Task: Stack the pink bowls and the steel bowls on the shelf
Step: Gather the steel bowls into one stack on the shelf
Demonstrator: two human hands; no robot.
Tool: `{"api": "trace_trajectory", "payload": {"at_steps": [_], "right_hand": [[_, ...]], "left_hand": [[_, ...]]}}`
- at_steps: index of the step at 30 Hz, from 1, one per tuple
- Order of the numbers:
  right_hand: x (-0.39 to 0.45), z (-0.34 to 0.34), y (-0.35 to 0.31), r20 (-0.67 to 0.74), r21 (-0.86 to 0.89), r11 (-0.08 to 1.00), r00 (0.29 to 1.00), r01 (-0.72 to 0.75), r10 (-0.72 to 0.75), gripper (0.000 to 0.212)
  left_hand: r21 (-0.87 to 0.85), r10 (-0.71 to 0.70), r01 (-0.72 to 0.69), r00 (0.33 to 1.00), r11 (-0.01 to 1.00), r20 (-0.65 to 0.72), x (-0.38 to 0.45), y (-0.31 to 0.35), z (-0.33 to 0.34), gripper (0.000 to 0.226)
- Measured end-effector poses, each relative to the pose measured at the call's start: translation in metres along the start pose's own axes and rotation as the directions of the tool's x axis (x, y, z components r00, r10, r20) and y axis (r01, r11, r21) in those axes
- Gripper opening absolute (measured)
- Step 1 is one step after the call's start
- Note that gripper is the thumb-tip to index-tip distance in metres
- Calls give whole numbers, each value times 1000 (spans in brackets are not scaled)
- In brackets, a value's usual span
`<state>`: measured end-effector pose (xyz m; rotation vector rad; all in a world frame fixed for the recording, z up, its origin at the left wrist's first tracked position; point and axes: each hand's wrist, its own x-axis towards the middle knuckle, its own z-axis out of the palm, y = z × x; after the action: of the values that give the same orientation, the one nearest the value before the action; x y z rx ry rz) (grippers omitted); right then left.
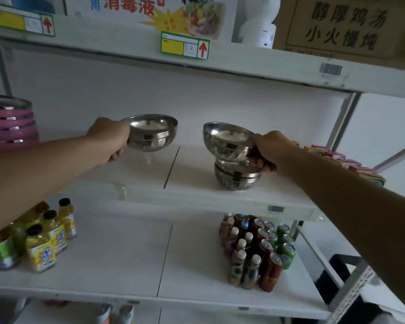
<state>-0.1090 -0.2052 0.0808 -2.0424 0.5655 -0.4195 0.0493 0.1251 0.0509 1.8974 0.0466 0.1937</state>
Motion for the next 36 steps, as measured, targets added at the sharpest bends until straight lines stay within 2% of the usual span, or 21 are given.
{"api": "trace_trajectory", "payload": {"at_steps": [5,10,15,21,27,32,36], "right_hand": [[19,-38,22,-88,-31,997,994,-68,66,47],[45,-37,50,-34,-79,992,995,-97,95,51],[67,-24,69,37,-110,994,999,-12,17,53],[93,-16,76,150,-113,989,985,100,-82,44],[113,-27,97,239,-64,989,965,130,-112,73],[122,-51,124,332,2,997,940,83,-79,62],[121,-71,136,304,17,998,951,60,-62,51]], "left_hand": [[-14,16,-16,1000,1000,-4,-12,4,6,23],[-70,-35,34,999,997,-1,-20,17,15,24],[-36,-28,26,998,999,-56,-42,33,39,24],[-36,-9,4,990,999,-137,-80,71,90,25],[-15,-34,32,990,999,-136,-113,85,140,24],[34,-92,95,992,995,-88,-121,98,184,26],[119,-117,121,992,986,-41,-114,102,216,34]]}}
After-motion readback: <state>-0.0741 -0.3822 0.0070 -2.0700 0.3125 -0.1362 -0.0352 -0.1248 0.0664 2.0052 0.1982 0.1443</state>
